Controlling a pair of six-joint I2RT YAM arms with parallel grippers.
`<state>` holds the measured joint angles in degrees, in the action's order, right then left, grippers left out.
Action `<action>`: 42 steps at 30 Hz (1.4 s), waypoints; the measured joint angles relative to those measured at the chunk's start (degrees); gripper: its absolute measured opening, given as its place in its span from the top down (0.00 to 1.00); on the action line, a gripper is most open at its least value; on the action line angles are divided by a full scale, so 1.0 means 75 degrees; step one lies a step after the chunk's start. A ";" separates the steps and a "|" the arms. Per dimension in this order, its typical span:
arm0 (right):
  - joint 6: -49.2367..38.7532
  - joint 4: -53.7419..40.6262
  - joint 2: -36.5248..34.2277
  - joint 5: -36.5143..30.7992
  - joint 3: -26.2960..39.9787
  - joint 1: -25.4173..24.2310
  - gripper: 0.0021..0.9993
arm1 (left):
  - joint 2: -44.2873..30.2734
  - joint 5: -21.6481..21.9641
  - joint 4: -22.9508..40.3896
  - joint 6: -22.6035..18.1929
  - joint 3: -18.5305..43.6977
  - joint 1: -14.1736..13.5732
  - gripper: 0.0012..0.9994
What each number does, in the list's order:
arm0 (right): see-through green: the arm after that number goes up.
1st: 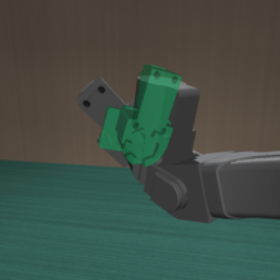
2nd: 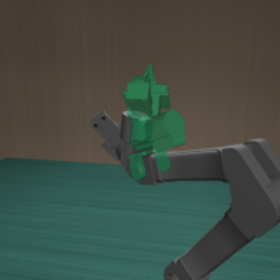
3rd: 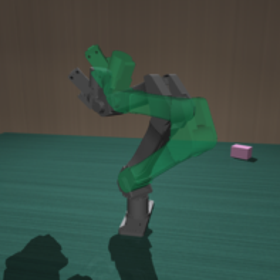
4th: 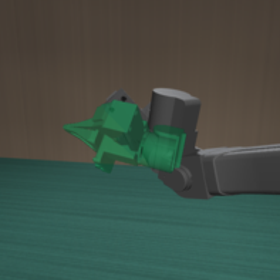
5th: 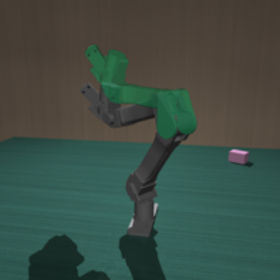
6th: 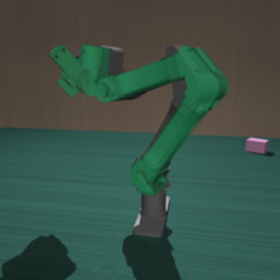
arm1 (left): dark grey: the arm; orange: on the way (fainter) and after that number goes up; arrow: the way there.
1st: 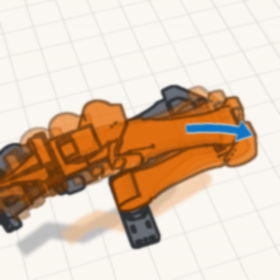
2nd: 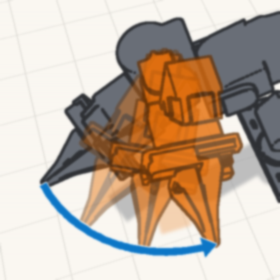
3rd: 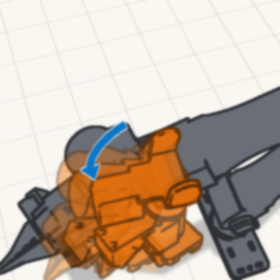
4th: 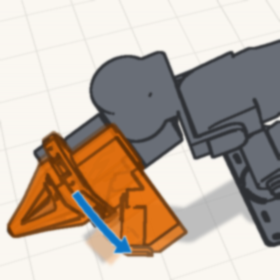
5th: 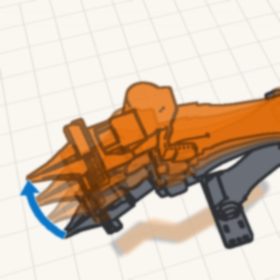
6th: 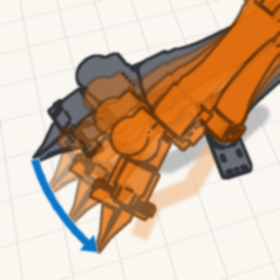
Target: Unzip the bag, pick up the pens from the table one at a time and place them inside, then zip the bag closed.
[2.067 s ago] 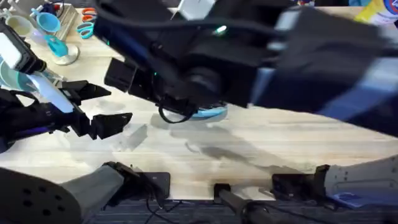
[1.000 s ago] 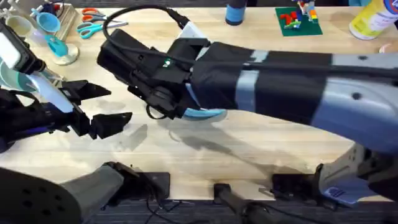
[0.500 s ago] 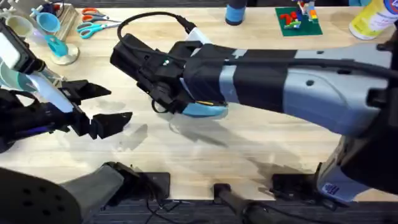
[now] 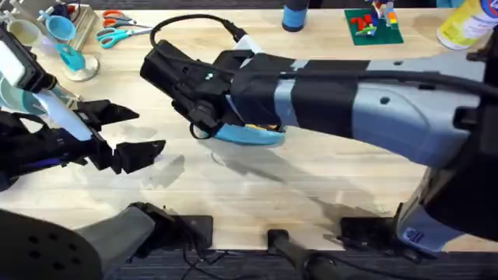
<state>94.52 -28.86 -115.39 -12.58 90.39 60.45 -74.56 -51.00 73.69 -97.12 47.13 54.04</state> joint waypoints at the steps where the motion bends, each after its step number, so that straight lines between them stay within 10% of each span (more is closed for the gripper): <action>1: 0.0000 0.0001 0.0000 0.0015 0.0000 -0.0004 0.92 | 0.0000 0.0000 0.0000 0.0000 0.0000 0.0000 0.01; 42: -0.3462 0.0056 0.0656 0.0484 0.0000 -0.0163 0.97 | 0.0000 0.0000 0.0000 0.0000 0.0000 0.0000 0.01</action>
<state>68.55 -28.44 -110.48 -8.95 90.39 59.22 -74.56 -51.00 73.69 -97.12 47.13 54.04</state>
